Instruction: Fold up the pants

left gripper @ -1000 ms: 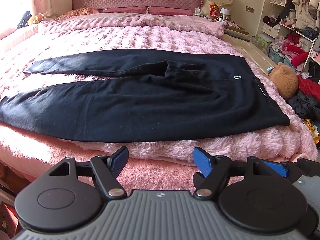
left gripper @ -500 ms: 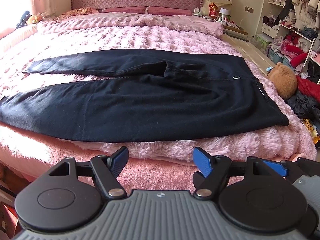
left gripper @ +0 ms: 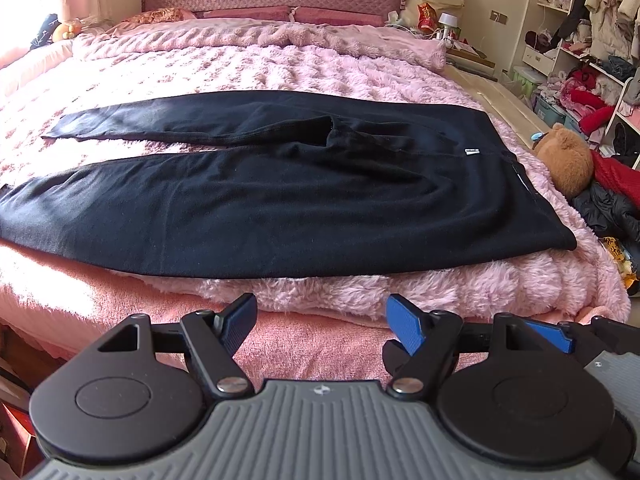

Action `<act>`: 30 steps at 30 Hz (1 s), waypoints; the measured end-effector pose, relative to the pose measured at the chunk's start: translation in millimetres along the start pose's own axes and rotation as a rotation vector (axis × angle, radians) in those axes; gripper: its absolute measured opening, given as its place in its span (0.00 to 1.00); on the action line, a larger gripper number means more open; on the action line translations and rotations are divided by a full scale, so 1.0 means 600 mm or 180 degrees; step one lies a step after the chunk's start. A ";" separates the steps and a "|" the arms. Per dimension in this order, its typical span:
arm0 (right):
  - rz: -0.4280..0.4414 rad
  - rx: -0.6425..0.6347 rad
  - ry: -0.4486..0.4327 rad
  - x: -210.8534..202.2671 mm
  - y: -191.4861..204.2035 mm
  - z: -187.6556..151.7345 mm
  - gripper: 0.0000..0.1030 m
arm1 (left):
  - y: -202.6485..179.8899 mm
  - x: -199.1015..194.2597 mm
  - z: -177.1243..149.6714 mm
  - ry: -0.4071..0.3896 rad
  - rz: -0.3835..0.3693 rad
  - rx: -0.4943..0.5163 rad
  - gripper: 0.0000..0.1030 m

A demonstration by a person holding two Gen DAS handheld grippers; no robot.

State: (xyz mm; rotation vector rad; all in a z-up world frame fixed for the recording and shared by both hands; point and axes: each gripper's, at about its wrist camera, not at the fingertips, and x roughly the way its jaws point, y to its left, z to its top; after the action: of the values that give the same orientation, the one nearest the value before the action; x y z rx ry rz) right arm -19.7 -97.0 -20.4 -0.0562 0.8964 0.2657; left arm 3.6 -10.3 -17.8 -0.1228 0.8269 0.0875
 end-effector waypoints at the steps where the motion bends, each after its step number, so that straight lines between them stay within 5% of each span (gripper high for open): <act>1: 0.0001 0.0002 -0.0001 0.000 0.000 0.000 0.79 | 0.000 0.000 0.000 0.0002 -0.0001 0.0002 0.84; 30: 0.0053 0.0091 0.0039 0.023 0.007 -0.002 0.79 | 0.017 0.023 0.007 0.0153 -0.0019 0.0011 0.83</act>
State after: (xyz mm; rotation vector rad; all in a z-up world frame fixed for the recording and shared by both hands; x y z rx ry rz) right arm -13.5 -90.4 -31.3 -0.0239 0.9129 0.2681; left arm 14.7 0.8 -25.7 -0.1245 0.8745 0.0778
